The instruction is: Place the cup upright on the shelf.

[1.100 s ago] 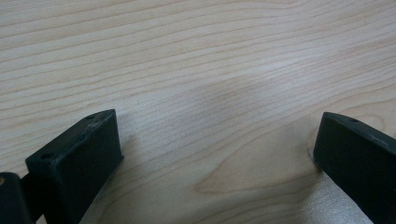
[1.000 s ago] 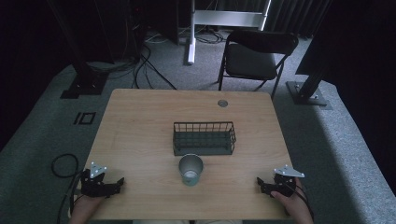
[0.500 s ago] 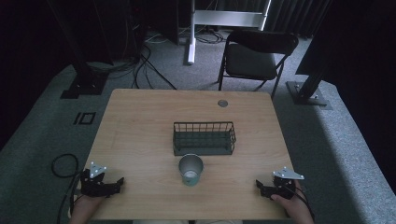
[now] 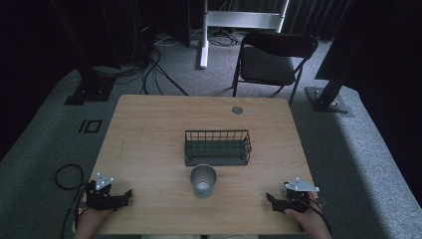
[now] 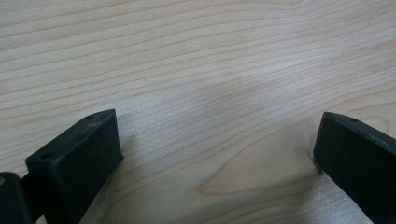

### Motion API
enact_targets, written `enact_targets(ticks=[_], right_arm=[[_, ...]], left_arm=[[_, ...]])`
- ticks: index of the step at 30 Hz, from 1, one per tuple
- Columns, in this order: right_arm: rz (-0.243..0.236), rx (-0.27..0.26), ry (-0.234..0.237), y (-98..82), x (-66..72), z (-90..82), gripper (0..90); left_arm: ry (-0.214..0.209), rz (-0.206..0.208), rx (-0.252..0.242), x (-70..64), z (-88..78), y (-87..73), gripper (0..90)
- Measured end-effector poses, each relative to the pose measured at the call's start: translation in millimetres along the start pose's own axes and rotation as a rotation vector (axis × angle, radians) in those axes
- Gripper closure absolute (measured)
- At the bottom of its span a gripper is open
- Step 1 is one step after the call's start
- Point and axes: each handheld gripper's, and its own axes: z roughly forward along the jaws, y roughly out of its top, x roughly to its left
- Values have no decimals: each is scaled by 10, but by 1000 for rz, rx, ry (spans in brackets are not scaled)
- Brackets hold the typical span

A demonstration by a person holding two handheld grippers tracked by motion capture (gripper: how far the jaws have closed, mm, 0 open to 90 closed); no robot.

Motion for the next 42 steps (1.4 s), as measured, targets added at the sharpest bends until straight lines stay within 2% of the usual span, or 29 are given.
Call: enact_targets(ticks=[10,15,25,42], right_arm=[[-57,-21,70,137,193,73,127],[-61,-33,93,197,261,98,127],[-114,-75,173,394,495,174,130],[-227,-90,304,591,916,315,132]], left_arm=[[0,0,0,0,0,0,15],[0,0,0,0,0,0,15],[0,0,0,0,0,0,15],[0,0,0,0,0,0,15]])
